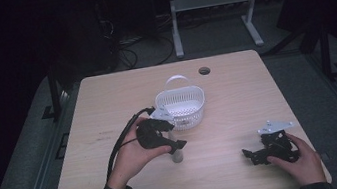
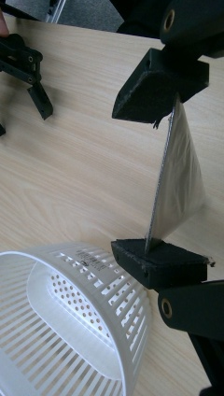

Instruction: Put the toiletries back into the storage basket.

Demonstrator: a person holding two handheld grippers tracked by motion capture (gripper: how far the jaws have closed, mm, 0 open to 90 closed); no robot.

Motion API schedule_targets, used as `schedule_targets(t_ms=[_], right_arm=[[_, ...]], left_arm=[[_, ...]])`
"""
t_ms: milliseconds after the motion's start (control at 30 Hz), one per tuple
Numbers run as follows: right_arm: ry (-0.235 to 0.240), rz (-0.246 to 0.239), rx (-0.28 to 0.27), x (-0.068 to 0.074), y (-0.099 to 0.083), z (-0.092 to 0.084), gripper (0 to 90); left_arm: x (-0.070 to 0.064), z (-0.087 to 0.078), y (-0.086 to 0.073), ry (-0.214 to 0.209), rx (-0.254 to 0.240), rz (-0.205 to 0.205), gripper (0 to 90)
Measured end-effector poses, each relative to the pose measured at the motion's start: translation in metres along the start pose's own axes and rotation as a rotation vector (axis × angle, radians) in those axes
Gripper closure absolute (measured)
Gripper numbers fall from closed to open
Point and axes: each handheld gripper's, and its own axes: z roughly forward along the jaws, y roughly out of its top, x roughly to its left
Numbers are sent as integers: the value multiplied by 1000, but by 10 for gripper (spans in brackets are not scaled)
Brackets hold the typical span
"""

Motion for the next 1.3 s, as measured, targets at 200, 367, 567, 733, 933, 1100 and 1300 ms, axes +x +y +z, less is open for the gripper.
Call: schedule_targets(t_ms=[200, 367, 567, 733, 933, 1100, 1300], right_arm=[[0, 0, 0, 0, 0, 0, 0], [-1, 0, -1, 0, 0, 0, 0], [-1, 0, -1, 0, 0, 0, 0], [-1, 1, 0, 0, 0, 0, 0], [-1, 1, 0, 0, 0, 0, 0], [-1, 1, -1, 0, 0, 0, 0], [-1, -1, 0, 0, 0, 0, 0]], left_arm=[[1, -1, 1, -2, 5, -5, 305], [2, -5, 1, 4, 2, -9, 306], [5, -13, 3, 23, -13, -22, 305], [8, -19, 3, 36, -24, -33, 306], [12, -26, 5, 47, -31, -43, 306], [16, -31, 7, 55, -35, -53, 306], [20, -37, 9, 68, -37, -66, 306]])
